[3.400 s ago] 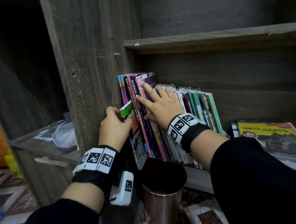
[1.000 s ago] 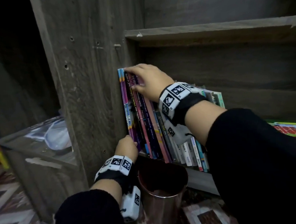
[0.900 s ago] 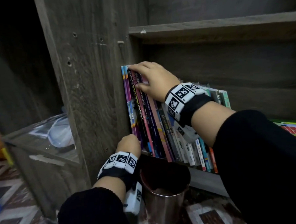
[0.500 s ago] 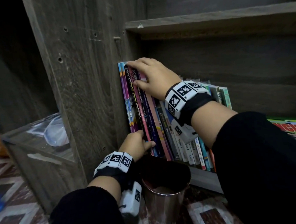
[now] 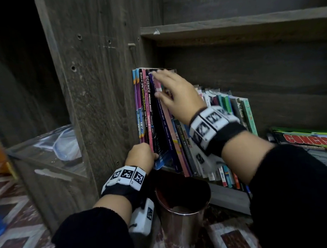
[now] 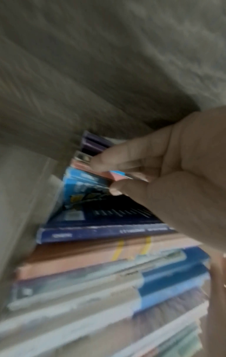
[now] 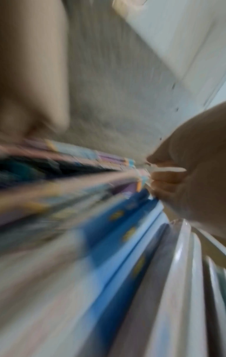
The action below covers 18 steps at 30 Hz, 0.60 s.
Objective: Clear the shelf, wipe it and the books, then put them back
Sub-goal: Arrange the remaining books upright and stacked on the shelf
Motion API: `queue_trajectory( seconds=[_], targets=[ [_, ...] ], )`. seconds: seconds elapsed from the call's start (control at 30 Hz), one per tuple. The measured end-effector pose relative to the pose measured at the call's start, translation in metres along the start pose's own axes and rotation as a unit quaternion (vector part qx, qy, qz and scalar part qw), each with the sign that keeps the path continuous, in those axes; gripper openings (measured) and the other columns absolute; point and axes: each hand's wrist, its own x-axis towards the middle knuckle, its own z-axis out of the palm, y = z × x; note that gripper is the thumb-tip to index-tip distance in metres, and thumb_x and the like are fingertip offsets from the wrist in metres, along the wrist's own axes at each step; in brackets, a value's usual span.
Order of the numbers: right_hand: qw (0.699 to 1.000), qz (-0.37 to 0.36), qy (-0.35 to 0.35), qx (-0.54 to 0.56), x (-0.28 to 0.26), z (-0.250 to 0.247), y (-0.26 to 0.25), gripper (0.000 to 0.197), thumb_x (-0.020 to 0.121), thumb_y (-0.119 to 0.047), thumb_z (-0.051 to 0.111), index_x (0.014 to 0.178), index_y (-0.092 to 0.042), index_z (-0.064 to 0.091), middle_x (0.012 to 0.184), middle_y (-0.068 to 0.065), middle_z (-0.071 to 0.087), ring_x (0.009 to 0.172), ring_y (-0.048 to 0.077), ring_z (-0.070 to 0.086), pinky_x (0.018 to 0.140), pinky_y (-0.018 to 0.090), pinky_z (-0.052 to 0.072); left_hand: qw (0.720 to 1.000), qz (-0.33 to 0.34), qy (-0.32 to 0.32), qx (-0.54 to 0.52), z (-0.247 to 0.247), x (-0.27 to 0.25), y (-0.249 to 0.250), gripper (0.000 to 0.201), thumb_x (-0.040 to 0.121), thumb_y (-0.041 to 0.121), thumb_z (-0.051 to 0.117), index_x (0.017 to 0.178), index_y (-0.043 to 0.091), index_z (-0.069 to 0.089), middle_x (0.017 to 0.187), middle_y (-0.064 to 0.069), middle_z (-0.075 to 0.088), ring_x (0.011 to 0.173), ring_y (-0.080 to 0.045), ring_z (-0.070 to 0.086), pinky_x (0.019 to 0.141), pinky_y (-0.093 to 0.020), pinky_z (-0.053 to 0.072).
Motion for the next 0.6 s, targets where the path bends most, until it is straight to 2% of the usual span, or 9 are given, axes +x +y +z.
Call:
queue_trajectory(
  seconds=[0.1, 0.17, 0.23, 0.27, 0.3, 0.37, 0.43, 0.5, 0.6],
  targets=[
    [0.992, 0.000, 0.112, 0.056, -0.060, 0.013, -0.002, 0.034, 0.091, -0.009, 0.054, 0.124, -0.006, 0.061, 0.116, 0.006, 0.061, 0.110, 0.012, 0.052, 0.098, 0.019, 0.037, 1.000, 0.003, 0.009, -0.009, -0.004, -0.001, 0.000, 0.034, 0.088, 0.031, 0.067, 0.095, -0.003, 0.065, 0.097, -0.019, 0.068, 0.091, -0.032, 0.065, 0.068, -0.030, 0.044],
    [0.989, 0.055, 0.115, 0.070, -0.109, 0.025, 0.003, 0.029, 0.090, -0.016, 0.051, 0.113, -0.007, 0.067, 0.103, 0.005, 0.063, 0.097, 0.009, 0.054, 0.091, 0.016, 0.041, 0.996, 0.025, 0.032, -0.074, -0.003, 0.001, 0.001, 0.030, 0.086, 0.031, 0.068, 0.084, 0.001, 0.066, 0.085, -0.015, 0.070, 0.081, -0.029, 0.068, 0.069, -0.028, 0.051],
    [0.984, 0.162, 0.048, 0.060, -0.148, 0.034, 0.010, 0.027, 0.091, -0.017, 0.053, 0.113, -0.010, 0.067, 0.104, 0.004, 0.064, 0.098, 0.010, 0.057, 0.093, 0.024, 0.045, 0.971, 0.066, 0.029, -0.227, 0.000, 0.002, 0.002, 0.017, 0.085, 0.024, 0.069, 0.077, 0.011, 0.062, 0.075, -0.010, 0.070, 0.073, -0.026, 0.070, 0.074, -0.038, 0.058],
    [0.974, 0.221, -0.009, 0.047, -0.162, 0.036, 0.014, 0.029, 0.092, -0.015, 0.055, 0.118, -0.011, 0.065, 0.111, 0.004, 0.064, 0.104, 0.013, 0.057, 0.098, 0.026, 0.043, 0.952, 0.080, 0.020, -0.296, 0.001, 0.001, 0.004, 0.010, 0.085, 0.021, 0.070, 0.082, 0.018, 0.061, 0.075, -0.009, 0.071, 0.074, -0.025, 0.071, 0.077, -0.044, 0.058],
    [0.962, 0.264, -0.062, 0.031, -0.173, 0.037, 0.018, 0.032, 0.092, -0.013, 0.055, 0.124, -0.012, 0.061, 0.117, 0.005, 0.063, 0.110, 0.016, 0.056, 0.100, 0.024, 0.039, 0.933, 0.092, 0.010, -0.347, 0.001, 0.000, 0.006, 0.014, 0.085, 0.020, 0.071, 0.092, 0.022, 0.059, 0.079, -0.008, 0.071, 0.079, -0.025, 0.070, 0.081, -0.048, 0.057],
    [0.945, 0.302, -0.125, 0.010, -0.182, 0.039, 0.021, 0.035, 0.092, -0.014, 0.055, 0.126, -0.012, 0.059, 0.120, 0.008, 0.063, 0.113, 0.021, 0.056, 0.098, 0.024, 0.037, 0.912, 0.104, -0.010, -0.397, 0.001, -0.002, 0.010, 0.037, 0.084, 0.024, 0.073, 0.116, 0.020, 0.055, 0.086, -0.007, 0.072, 0.085, -0.022, 0.068, 0.086, -0.051, 0.055],
    [0.937, 0.319, -0.141, 0.001, -0.183, 0.040, 0.020, 0.030, 0.091, -0.015, 0.054, 0.120, -0.011, 0.062, 0.116, 0.010, 0.064, 0.109, 0.023, 0.057, 0.095, 0.028, 0.040, 0.912, 0.112, 0.002, -0.395, 0.003, -0.001, 0.015, 0.055, 0.083, 0.032, 0.073, 0.130, 0.017, 0.049, 0.086, -0.004, 0.071, 0.088, -0.019, 0.067, 0.087, -0.050, 0.055],
    [0.934, 0.325, -0.147, -0.008, -0.183, 0.043, 0.022, 0.029, 0.091, -0.016, 0.053, 0.119, -0.011, 0.062, 0.116, 0.009, 0.062, 0.110, 0.023, 0.055, 0.095, 0.029, 0.041, 0.924, 0.118, 0.023, -0.364, 0.006, 0.000, 0.020, 0.065, 0.081, 0.043, 0.071, 0.135, 0.021, 0.043, 0.092, -0.003, 0.070, 0.090, -0.019, 0.067, 0.085, -0.048, 0.055],
    [0.929, 0.316, -0.192, -0.010, -0.186, 0.048, 0.020, 0.038, 0.093, -0.018, 0.051, 0.130, -0.012, 0.054, 0.125, 0.006, 0.055, 0.117, 0.020, 0.050, 0.100, 0.027, 0.037, 0.946, 0.132, 0.056, -0.291, 0.007, -0.002, 0.029, 0.061, 0.085, 0.046, 0.066, 0.134, 0.025, 0.037, 0.093, -0.003, 0.068, 0.083, -0.021, 0.066, 0.077, -0.043, 0.056]
  ],
)
